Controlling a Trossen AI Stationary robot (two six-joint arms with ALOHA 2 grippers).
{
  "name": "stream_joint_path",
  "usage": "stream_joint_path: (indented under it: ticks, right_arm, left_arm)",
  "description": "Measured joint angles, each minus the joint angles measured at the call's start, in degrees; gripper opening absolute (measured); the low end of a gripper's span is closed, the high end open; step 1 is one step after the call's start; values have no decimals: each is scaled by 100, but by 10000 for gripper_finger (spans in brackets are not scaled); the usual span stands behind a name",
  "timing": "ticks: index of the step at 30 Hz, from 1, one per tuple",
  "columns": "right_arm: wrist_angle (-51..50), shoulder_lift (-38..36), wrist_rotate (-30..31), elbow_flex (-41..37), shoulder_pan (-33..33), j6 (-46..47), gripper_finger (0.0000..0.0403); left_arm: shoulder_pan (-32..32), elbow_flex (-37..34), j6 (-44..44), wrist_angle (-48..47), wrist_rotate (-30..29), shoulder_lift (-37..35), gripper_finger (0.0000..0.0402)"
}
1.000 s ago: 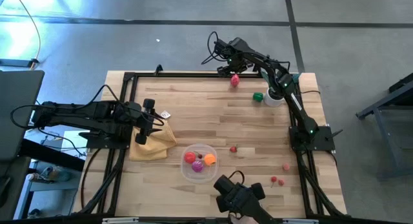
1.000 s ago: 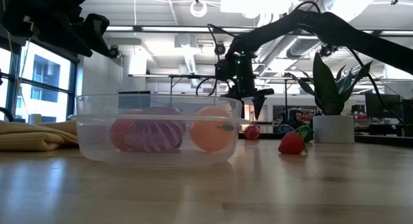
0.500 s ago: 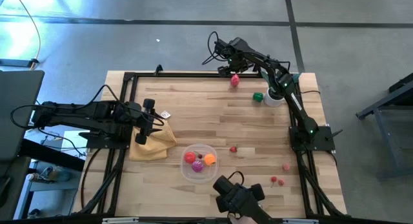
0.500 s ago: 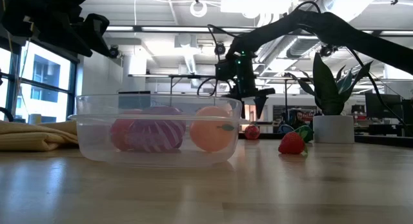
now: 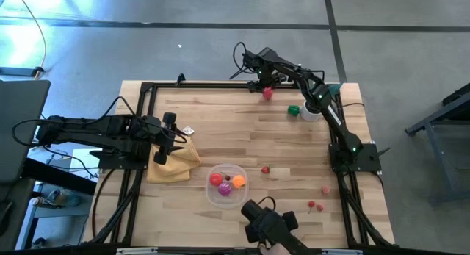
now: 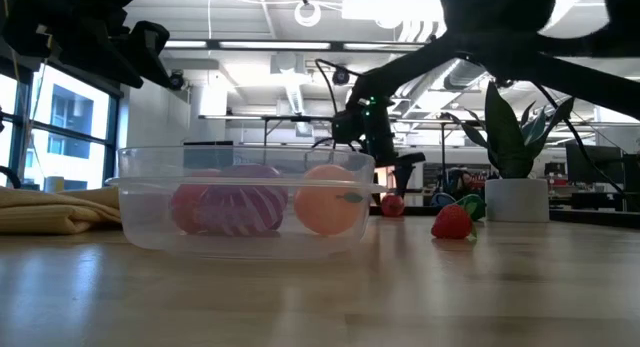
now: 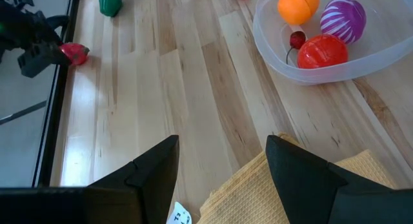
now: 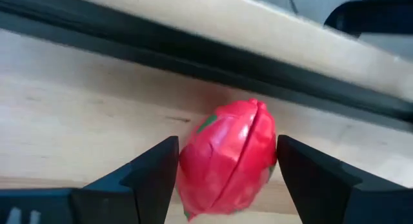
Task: Pick and placing Produce into tupperware
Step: Put the red dragon fruit into the transparent bin
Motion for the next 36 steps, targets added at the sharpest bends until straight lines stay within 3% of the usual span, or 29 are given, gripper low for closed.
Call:
stream_joint_path:
  ticks: [12, 21, 36]
  right_arm:
    - [-219, 164, -399, 0, 2, 319, 253]
    - [-811, 164, -185, 4, 4, 490, 253]
    - [-820, 164, -500, 4, 63, 532, 253]
  left_arm:
    - [0, 0, 0, 2, 0, -2, 221]
    - [0, 0, 0, 0, 0, -2, 221]
    - [0, 0, -1, 1, -1, -2, 221]
